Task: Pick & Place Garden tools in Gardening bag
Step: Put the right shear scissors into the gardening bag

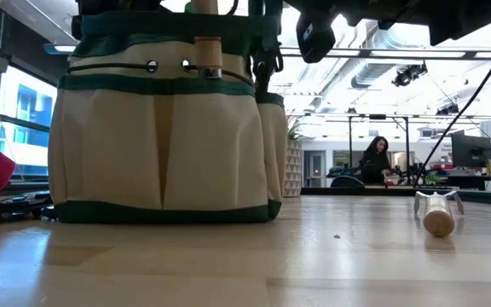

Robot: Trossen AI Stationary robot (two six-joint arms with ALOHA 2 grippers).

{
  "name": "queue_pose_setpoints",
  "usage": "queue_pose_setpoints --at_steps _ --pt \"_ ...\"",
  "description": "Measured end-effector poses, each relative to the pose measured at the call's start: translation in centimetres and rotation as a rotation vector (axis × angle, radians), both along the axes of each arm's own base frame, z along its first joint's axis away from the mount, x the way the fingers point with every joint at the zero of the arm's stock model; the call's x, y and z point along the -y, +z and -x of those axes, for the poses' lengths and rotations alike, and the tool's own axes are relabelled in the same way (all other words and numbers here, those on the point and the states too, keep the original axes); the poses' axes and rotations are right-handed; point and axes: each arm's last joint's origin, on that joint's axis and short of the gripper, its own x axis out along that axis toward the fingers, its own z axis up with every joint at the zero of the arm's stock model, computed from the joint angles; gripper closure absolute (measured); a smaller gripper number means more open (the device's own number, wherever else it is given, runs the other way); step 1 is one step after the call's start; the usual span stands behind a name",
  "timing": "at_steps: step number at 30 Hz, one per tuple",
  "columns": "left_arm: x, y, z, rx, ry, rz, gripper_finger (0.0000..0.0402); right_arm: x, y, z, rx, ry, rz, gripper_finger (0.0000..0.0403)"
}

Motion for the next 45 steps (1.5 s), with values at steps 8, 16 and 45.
queue_pose_setpoints --at_steps 8,16,45 --pt "0.0 0.0 0.0 0.004 0.001 -0.002 0.0396 0.1 -0.1 0.0 -0.007 -0.048 0.0 0.0367" --pt "0.0 0.0 -0.2 0.017 -0.002 0.0 0.0396 -0.9 -1.5 -3.3 -0.059 -0.035 0.015 0.0367" --pt "0.0 0.0 -0.2 0.02 -0.036 -0.006 0.0396 -1.5 -3.2 -3.4 -0.259 -0.262 0.0 0.0367"
